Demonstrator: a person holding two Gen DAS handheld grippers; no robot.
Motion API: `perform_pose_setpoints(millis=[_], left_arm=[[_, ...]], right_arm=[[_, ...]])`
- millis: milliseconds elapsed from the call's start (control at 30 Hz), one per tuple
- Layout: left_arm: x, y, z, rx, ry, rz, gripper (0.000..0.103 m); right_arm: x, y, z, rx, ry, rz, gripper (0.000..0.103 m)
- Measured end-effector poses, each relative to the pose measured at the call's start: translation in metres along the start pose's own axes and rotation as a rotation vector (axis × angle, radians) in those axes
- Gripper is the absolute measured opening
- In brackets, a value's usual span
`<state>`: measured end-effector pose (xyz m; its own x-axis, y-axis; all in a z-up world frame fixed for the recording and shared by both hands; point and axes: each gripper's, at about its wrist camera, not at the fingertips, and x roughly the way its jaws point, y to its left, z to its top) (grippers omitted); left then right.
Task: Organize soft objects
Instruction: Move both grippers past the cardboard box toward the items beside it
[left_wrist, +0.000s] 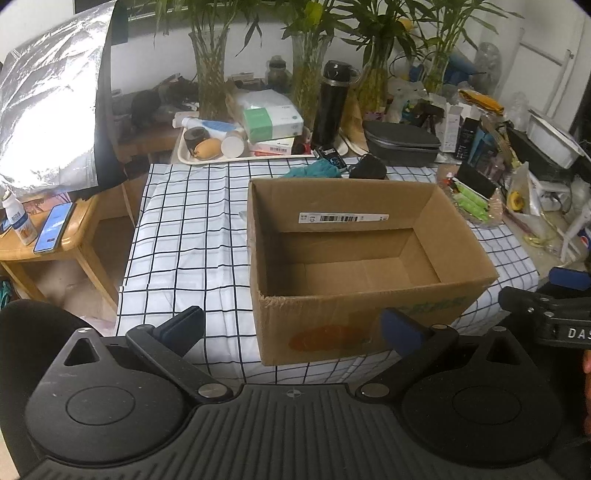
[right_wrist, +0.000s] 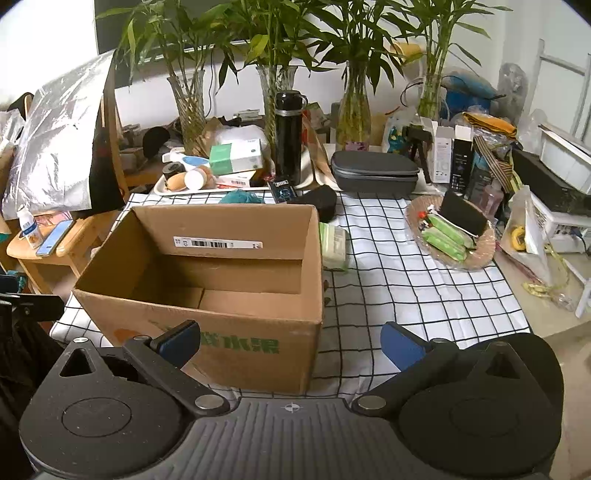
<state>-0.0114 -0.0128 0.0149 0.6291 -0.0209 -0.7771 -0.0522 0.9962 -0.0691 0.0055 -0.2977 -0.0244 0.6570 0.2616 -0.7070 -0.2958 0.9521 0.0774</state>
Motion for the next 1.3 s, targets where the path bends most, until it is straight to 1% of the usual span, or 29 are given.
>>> perform_pose_setpoints(millis=[33,100,133,433,700,867,1100,1300], left_arm=[[0.002,0.002,0.001,-0.001,0.003,0.001,0.103],[0.004,-0.009,0.002,-0.002,0.009,0.018,0.103],[0.006,-0.009,0.003,0.0,0.012,0.021,0.103],[0.015,-0.012,0.004,0.029,0.031,0.003,0.103],[0.018,-0.011,0.012,0.027,0.034,-0.05,0.103],[0.025,-0.013,0.02,0.046,0.044,-0.057,0.103],[0.034,-0.008,0.028,0.044,0.053,-0.086,0.103],[0.041,-0.005,0.035,0.042,0.055,-0.084,0.103]], right_arm=[[0.001,-0.001,0.0,-0.001,0.002,0.001,0.103],[0.004,-0.002,0.002,-0.004,0.007,0.001,0.103],[0.006,-0.002,0.002,-0.005,0.008,0.004,0.103],[0.023,-0.008,0.005,-0.004,0.055,-0.001,0.103],[0.029,-0.008,0.014,-0.03,0.079,-0.05,0.103],[0.035,-0.009,0.02,-0.056,0.082,-0.085,0.103],[0.045,-0.013,0.027,-0.058,0.101,-0.093,0.103],[0.055,-0.013,0.033,-0.057,0.118,-0.087,0.103]])
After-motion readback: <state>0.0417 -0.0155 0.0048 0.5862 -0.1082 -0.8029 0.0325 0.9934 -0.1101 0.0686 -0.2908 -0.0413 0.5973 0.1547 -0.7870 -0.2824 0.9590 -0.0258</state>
